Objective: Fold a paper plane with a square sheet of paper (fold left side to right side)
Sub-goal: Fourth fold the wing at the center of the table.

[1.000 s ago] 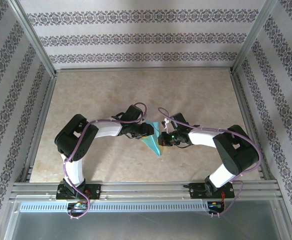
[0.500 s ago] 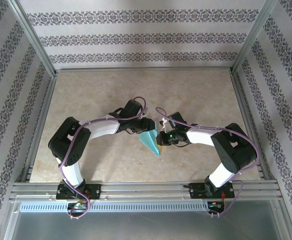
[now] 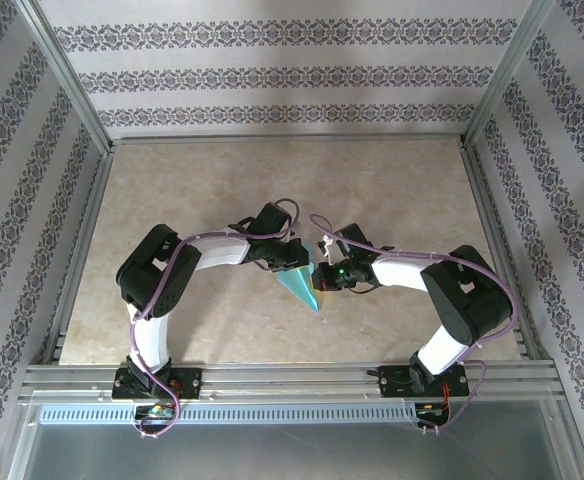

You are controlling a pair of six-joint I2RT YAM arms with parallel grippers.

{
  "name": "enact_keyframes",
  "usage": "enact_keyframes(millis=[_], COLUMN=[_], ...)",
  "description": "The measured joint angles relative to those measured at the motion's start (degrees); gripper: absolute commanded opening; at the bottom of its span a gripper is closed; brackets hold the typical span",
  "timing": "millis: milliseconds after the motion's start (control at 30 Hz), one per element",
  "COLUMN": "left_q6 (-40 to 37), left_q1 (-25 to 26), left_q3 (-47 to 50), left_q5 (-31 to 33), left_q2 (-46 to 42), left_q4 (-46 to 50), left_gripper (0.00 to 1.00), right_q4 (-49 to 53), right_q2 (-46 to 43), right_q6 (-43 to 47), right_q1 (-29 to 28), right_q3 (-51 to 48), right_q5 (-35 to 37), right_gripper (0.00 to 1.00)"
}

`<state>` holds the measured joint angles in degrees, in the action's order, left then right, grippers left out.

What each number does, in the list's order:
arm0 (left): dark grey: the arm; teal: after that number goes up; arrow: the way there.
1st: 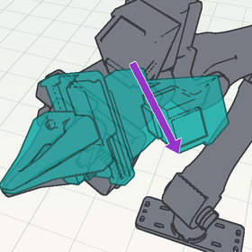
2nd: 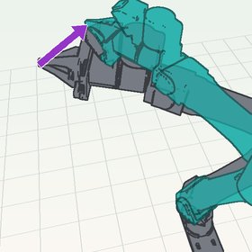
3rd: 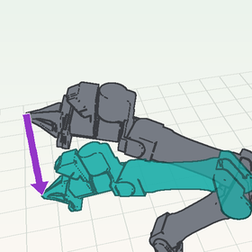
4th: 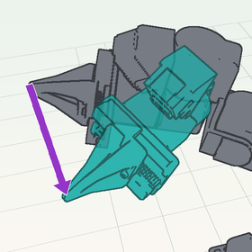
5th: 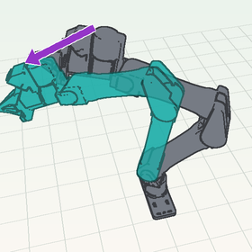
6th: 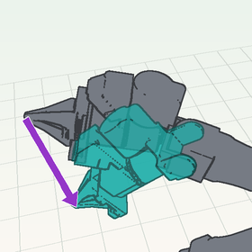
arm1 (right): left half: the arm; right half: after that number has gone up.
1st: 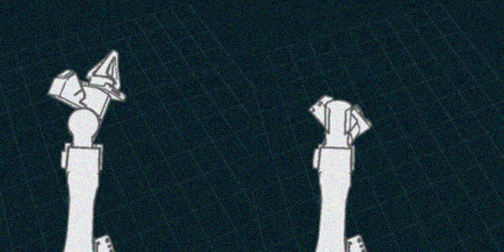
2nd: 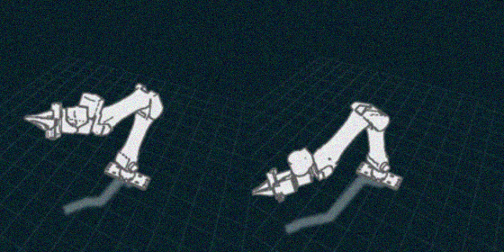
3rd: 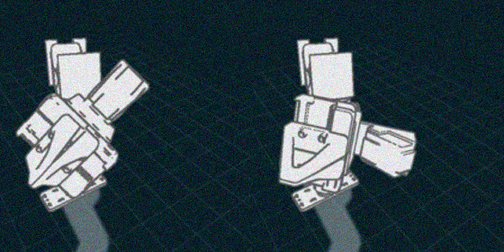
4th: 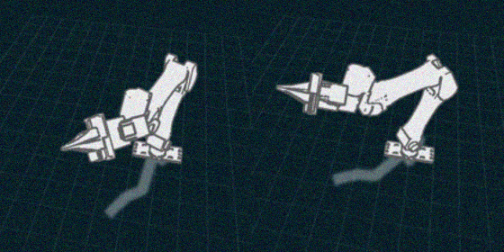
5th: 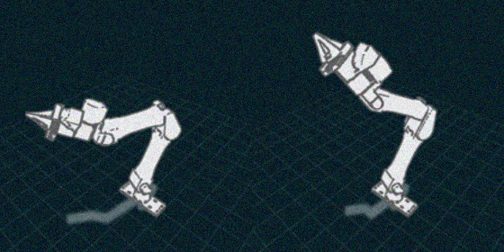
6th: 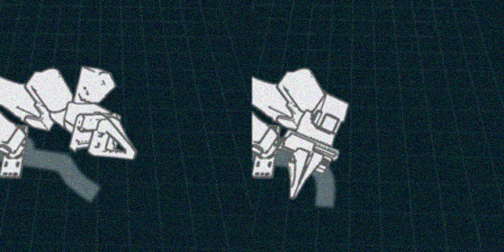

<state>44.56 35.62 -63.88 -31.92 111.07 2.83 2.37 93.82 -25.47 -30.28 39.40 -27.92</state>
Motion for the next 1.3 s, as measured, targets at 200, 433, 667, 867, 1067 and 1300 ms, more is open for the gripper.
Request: enact_keyframes(millis=[200, 433, 667, 867, 1067, 1300], left_q6=[-0.8, -0.8, -0.8, -0.6, -0.6, -0.6], left_q1=[0.0, -0.1, -0.1, -0.2, -0.4, -0.4], left_q3=[0.0, 0.7, 1.7, 2.8, 3.4, 3.5], left_q5=[1.1, 1.5, 1.4, 1.0, 0.7, 0.6], left_q2=[0.8, 1.2, 1.2, 1.0, 1.0, 1.0], left_q4=[0.9, 0.5, -1.5, -3.6, -4.7, -4.8], left_gripper=[0.09, 0.05, 0.02, 0.01, 0.0, 0.0], right_q4=[0.6, 1.5, 3.2, 4.4, 5.6, 7.5], right_q2=[0.2, 0.5, 0.9, 0.5, -4.6, -11.6], right_q6=[0.3, 0.3, 0.1, -1.3, -3.3, -4.0], right_q1=[-0.2, -0.2, -0.2, -0.1, 2.3, 5.1], right_q3=[0.4, 1.2, 2.3, 3.1, 4.0, 3.9], right_q5=[0.1, 0.0, -0.2, -1.0, -3.1, -5.8], right_gripper=[0.0, 0.0, 0.0, 0.09, 0.19, 0.06])
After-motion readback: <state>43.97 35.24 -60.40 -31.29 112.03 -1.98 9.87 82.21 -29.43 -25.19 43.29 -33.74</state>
